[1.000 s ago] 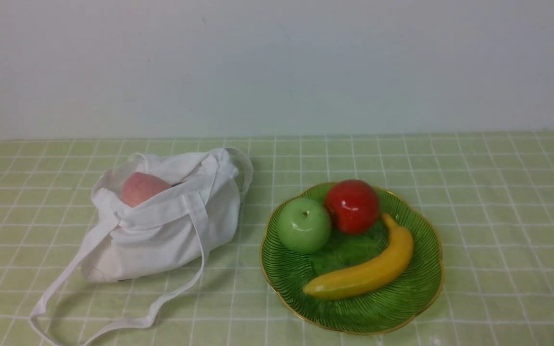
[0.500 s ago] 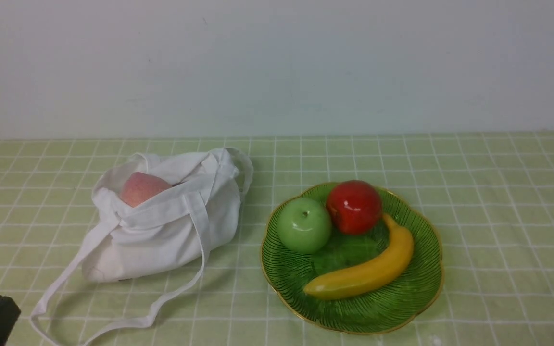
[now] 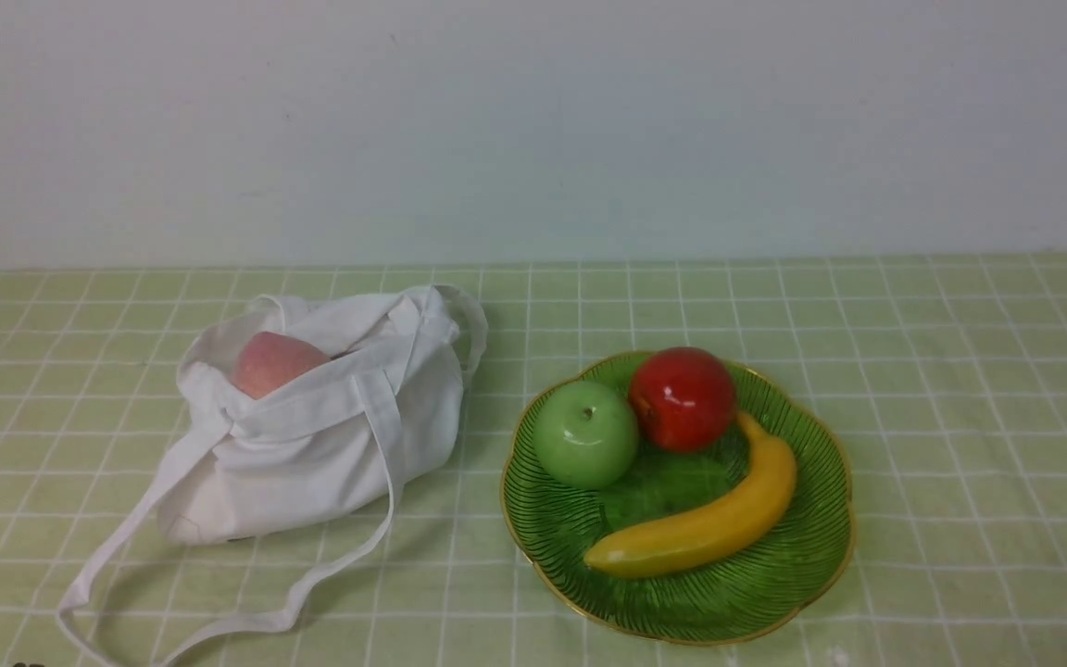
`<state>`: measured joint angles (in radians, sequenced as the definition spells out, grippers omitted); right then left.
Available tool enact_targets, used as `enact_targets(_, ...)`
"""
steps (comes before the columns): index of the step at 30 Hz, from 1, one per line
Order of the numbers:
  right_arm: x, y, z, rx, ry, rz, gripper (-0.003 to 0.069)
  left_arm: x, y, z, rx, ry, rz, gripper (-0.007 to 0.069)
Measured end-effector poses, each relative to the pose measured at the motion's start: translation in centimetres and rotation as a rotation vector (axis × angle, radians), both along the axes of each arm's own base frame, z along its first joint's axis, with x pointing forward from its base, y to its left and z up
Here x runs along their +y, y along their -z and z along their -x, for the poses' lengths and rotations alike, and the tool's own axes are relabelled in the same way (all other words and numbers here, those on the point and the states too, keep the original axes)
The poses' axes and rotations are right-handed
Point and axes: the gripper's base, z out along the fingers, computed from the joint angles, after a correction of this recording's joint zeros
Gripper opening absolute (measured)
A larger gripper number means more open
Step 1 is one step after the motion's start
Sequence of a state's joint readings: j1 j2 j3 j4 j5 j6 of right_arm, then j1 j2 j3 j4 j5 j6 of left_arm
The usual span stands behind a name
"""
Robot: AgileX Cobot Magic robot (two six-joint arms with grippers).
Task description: Take the fruit out of the bag on the green coffee tablecloth and place them on the plate.
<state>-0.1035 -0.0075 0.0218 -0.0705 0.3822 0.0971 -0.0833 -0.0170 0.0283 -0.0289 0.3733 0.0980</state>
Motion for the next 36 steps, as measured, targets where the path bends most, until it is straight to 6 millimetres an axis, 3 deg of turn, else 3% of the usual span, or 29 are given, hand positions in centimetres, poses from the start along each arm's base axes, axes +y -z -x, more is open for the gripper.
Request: enact_targets(36,0.0,0.0,0.0,0.0,0.0,0.0,-0.0015,-0.06,0.01,0.01,0.001,0.007,-0.001,-0.0008)
